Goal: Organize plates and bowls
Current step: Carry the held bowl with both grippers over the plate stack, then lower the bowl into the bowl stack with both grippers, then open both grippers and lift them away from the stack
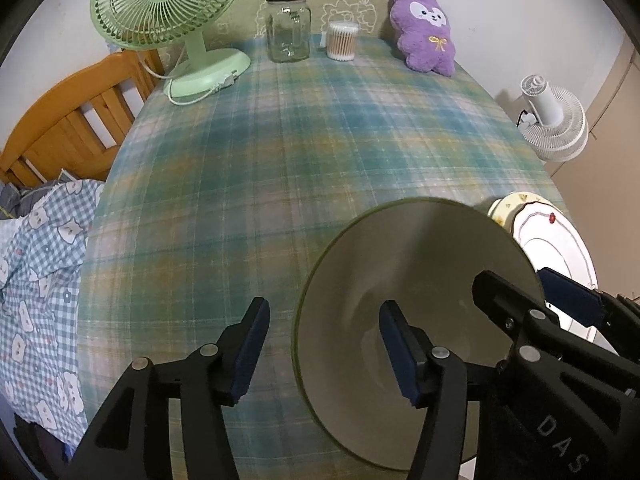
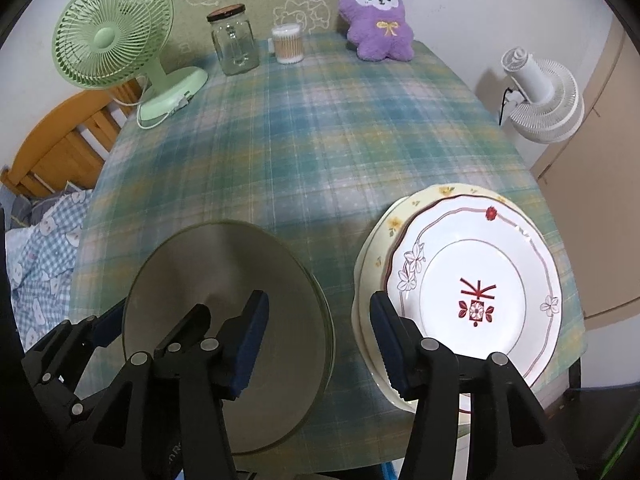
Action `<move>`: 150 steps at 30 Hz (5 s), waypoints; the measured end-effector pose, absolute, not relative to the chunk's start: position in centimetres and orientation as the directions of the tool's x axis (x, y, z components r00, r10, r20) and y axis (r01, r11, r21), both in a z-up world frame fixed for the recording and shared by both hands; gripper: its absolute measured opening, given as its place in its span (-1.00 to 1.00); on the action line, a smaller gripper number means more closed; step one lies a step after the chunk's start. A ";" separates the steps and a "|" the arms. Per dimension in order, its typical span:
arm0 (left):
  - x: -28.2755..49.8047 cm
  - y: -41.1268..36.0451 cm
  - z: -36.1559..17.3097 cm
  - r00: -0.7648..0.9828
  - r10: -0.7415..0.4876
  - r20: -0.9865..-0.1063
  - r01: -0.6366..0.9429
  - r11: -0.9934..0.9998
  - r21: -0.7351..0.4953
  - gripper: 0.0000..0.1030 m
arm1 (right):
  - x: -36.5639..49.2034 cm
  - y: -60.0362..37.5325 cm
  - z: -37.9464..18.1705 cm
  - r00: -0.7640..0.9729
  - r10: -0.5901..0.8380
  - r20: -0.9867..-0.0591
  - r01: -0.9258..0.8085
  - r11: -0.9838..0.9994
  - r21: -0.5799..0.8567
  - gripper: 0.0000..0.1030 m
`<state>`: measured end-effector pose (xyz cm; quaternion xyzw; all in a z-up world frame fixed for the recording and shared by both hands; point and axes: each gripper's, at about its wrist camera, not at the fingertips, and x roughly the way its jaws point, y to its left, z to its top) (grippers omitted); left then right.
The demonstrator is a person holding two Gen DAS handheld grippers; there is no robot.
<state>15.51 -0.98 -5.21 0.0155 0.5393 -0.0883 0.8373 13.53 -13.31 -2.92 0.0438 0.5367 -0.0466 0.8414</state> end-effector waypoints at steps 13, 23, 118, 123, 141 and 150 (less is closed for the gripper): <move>15.3 -1.3 -7.0 0.366 -0.145 -0.919 0.182 0.980 -0.082 0.13 | 14.0 -13.7 -5.8 0.361 0.054 -0.931 0.131 0.985 0.108 -0.07; 15.3 -1.9 -7.0 0.374 -0.155 -0.914 0.229 0.971 -0.071 0.00 | 14.8 -13.3 -6.9 0.329 0.076 -0.941 0.133 0.983 0.125 -0.21; 13.6 -20.3 -3.8 0.396 -0.098 -0.913 0.092 0.993 -0.067 -0.15 | 14.5 -31.5 -3.3 0.318 0.090 -0.944 0.005 0.995 0.096 -0.19; 13.5 -20.6 -3.7 0.381 -0.107 -0.918 0.117 0.991 -0.067 0.09 | 14.1 -31.5 -3.0 0.337 0.074 -0.939 -0.019 0.997 0.072 -0.11; 12.2 -16.4 2.6 0.567 -0.129 -0.814 0.097 0.991 -0.090 0.72 | 12.7 -28.9 4.2 0.553 0.029 -0.833 -0.040 0.999 0.009 0.45; 11.4 -10.1 5.7 0.666 -0.103 -0.739 0.085 0.994 -0.062 0.82 | 11.2 -23.3 7.2 0.653 -0.006 -0.757 -0.004 1.000 -0.011 0.56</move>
